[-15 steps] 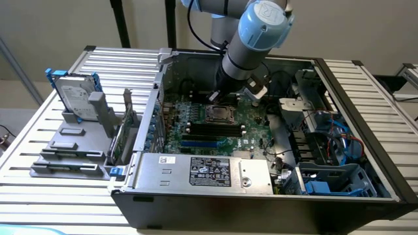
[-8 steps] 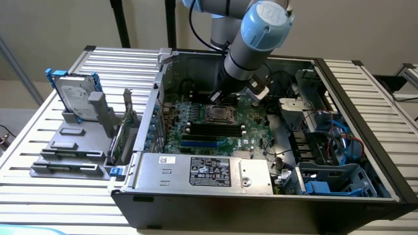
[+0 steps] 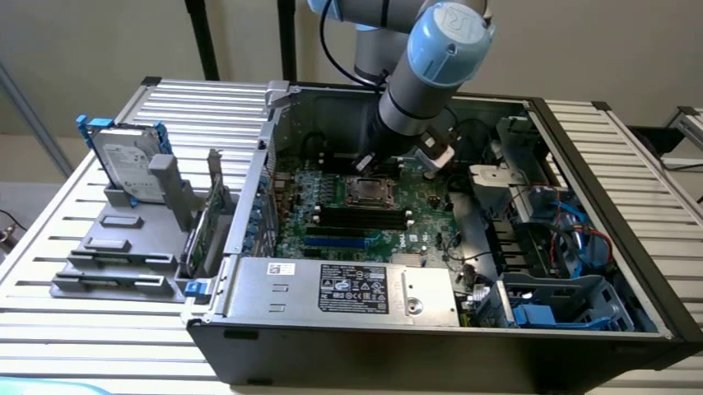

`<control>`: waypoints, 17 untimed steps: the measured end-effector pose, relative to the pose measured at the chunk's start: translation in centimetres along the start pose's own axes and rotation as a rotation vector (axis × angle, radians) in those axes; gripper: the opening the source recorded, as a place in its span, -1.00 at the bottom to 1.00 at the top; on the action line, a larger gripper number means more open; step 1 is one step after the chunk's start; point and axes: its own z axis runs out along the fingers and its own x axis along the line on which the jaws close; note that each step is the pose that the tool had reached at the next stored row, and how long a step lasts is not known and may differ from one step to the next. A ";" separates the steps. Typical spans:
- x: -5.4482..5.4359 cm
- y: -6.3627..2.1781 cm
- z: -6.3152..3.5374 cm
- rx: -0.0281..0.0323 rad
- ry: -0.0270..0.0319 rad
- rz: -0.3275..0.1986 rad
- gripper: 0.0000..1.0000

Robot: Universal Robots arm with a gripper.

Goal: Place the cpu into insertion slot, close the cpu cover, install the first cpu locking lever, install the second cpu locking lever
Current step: 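Install the first cpu locking lever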

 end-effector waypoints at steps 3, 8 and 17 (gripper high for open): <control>0.0 0.01 0.01 -0.0001 0.0000 0.000 -0.79; -0.2 -0.18 0.03 -0.0001 -0.0002 0.000 -0.79; -0.1 -0.37 0.12 -0.0001 -0.0002 0.000 -0.79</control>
